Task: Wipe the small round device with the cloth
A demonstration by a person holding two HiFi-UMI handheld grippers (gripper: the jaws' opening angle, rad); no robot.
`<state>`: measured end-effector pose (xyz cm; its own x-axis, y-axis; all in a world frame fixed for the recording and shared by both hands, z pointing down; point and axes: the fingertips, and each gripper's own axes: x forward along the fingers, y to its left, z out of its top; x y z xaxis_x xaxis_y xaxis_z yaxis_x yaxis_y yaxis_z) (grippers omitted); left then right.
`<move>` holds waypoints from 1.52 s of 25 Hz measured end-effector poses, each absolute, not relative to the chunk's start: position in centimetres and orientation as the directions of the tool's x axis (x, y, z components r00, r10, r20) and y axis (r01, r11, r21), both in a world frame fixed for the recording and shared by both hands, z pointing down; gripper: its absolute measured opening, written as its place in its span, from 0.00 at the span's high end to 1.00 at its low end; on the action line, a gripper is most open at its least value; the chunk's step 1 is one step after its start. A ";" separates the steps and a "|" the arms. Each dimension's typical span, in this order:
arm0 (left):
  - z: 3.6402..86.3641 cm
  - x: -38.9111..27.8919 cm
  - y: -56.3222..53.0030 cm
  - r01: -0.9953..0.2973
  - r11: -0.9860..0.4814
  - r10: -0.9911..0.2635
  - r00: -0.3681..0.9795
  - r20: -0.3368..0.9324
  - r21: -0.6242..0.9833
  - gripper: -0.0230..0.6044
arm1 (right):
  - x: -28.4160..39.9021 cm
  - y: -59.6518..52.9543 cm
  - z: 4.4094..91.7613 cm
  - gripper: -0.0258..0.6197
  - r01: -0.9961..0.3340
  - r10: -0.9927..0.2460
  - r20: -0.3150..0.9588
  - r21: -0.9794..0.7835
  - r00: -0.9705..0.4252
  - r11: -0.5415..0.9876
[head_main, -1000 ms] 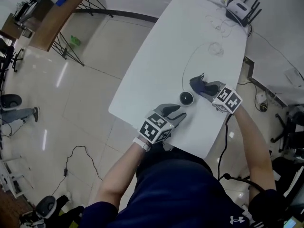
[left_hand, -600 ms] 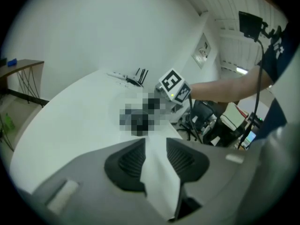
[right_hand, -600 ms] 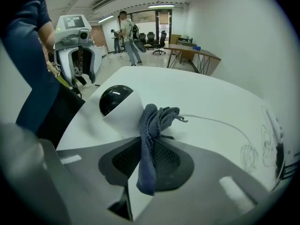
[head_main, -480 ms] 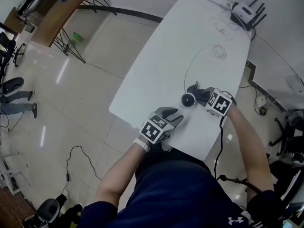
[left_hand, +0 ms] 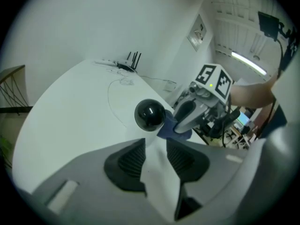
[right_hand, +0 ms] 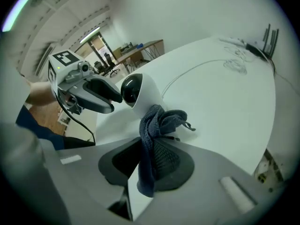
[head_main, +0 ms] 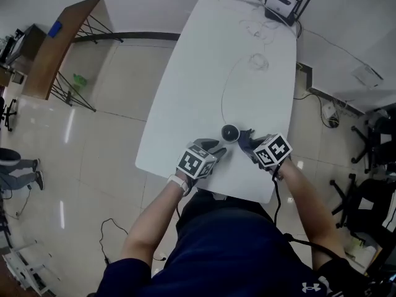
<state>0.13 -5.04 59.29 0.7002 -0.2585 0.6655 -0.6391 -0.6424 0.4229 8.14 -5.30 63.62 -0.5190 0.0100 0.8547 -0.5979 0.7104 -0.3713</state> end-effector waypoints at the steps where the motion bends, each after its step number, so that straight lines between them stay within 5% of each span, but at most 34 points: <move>1: 59.4 0.2 -5.0 -0.633 -0.642 -0.248 0.705 0.664 0.433 0.74 | 8.0 -4.4 63.7 0.85 -0.615 0.016 0.845 -0.403 -0.535 0.678; 9: 57.9 -1.1 -3.7 -0.597 -0.646 -0.239 0.750 0.617 0.475 0.74 | 2.4 -0.4 62.8 0.84 -0.597 0.057 0.750 -0.568 -0.659 0.567; 18: 57.2 -5.9 -2.5 -0.650 -0.554 -0.317 0.742 0.591 0.520 0.74 | -2.2 -1.8 63.1 0.85 -0.602 0.041 0.756 -0.552 -0.653 0.577; 38: 57.3 0.4 -1.5 -0.635 -0.592 -0.269 0.736 0.621 0.496 0.74 | 10.0 -4.2 64.2 0.84 -0.725 -0.094 0.772 -0.537 -0.628 0.431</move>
<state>0.39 -1.50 57.35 0.7362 -0.2694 0.6208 -0.6350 -0.5924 0.4959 10.01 -4.21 64.21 -0.6284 -0.0939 0.7722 -0.7247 0.4315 -0.5372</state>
